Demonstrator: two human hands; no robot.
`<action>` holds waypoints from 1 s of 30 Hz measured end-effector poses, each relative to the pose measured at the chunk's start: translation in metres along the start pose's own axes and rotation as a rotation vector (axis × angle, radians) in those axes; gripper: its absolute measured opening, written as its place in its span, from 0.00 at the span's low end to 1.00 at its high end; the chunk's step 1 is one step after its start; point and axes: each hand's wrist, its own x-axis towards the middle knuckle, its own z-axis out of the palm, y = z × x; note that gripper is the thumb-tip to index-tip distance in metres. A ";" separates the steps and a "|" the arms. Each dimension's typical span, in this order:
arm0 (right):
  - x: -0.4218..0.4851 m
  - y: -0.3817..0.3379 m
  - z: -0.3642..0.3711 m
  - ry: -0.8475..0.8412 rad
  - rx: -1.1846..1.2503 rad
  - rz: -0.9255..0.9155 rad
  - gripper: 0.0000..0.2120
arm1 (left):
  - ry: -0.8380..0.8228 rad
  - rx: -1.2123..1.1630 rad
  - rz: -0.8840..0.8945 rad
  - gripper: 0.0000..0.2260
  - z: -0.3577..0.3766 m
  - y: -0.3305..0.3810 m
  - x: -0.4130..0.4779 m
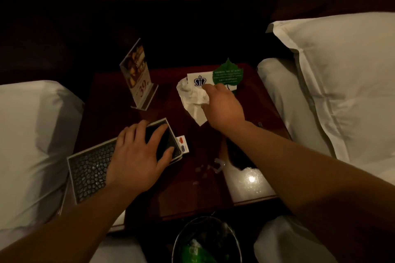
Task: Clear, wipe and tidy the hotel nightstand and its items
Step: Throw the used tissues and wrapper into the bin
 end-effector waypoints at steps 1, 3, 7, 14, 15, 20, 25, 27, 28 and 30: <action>0.006 0.001 0.004 0.024 -0.026 0.024 0.24 | 0.002 0.003 0.002 0.29 0.001 0.000 0.000; 0.013 0.003 0.012 0.044 -0.106 0.066 0.21 | 0.003 0.009 0.005 0.29 0.003 -0.001 0.000; 0.015 0.014 0.028 -0.011 -0.164 0.100 0.17 | 0.005 0.011 -0.001 0.29 0.004 -0.003 0.001; 0.014 0.025 0.032 -0.048 -0.082 0.127 0.03 | 0.008 0.008 0.003 0.28 0.004 -0.001 0.001; 0.013 0.026 0.029 -0.040 -0.038 0.139 0.03 | 0.010 0.005 0.003 0.28 0.004 -0.001 0.001; -0.011 0.022 0.008 0.120 0.303 0.046 0.05 | 0.009 0.012 -0.003 0.28 0.004 -0.001 0.001; -0.044 0.020 -0.018 0.089 0.810 0.168 0.04 | 0.011 0.020 -0.004 0.28 0.002 0.001 0.000; -0.060 0.019 -0.026 0.143 0.828 0.146 0.09 | 0.010 0.024 -0.006 0.28 0.002 0.001 0.000; -0.069 0.018 -0.031 0.156 0.841 0.129 0.10 | 0.011 0.027 -0.008 0.28 0.002 0.001 0.001; -0.091 0.016 -0.037 0.127 0.893 0.089 0.11 | 0.013 0.033 -0.009 0.28 0.003 0.001 0.001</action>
